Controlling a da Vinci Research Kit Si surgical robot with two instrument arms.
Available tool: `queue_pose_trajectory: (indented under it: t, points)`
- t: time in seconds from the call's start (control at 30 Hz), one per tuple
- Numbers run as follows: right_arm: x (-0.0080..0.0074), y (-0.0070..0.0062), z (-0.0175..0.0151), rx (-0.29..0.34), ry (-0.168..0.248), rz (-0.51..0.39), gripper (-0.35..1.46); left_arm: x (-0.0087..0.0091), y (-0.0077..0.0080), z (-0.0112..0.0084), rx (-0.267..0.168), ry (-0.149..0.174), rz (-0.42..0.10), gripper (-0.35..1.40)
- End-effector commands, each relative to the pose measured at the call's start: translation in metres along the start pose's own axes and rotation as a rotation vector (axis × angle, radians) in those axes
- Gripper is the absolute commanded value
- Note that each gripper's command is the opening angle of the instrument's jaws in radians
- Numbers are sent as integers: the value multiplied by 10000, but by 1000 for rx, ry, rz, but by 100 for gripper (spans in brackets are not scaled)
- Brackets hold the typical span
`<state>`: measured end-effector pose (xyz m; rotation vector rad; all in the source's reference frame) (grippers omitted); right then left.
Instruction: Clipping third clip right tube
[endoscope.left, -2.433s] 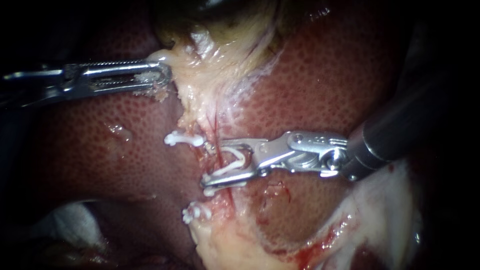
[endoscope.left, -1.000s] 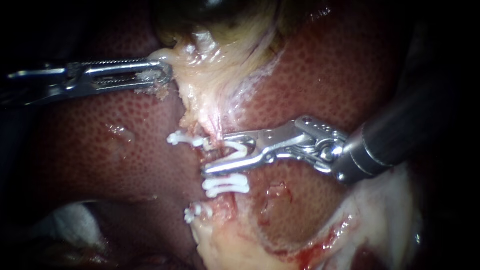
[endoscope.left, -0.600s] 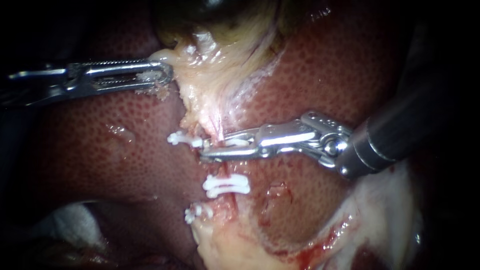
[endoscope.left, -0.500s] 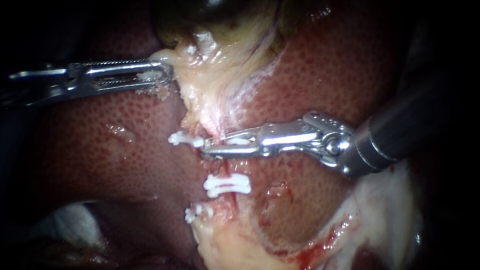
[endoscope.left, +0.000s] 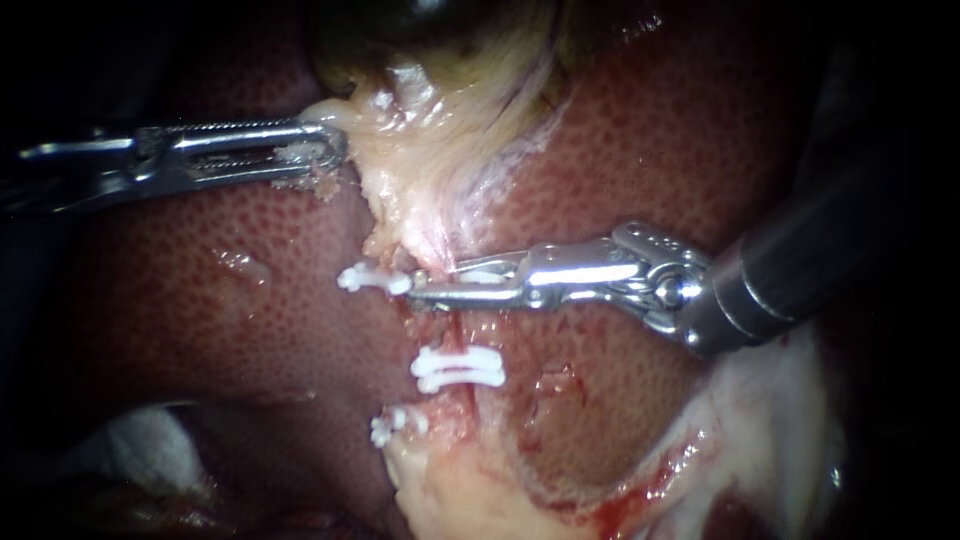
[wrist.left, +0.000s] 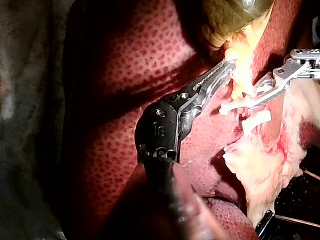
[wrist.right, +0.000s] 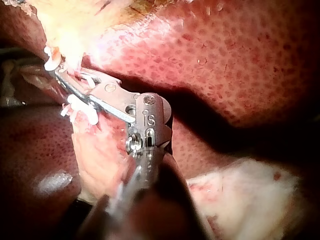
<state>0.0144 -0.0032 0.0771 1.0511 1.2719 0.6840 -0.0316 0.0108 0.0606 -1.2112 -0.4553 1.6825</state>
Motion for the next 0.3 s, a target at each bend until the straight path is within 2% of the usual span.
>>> queue_pose_trajectory:
  t: [0.03, 0.3]
  points:
    - [0, 0, 0, -1, 0, 0, -35, 0, 0, 0, 0, 0, 0, -35]
    - [0, 0, -1, -1, 0, 0, -35, 0, 0, 1, 1, 0, 0, -35]
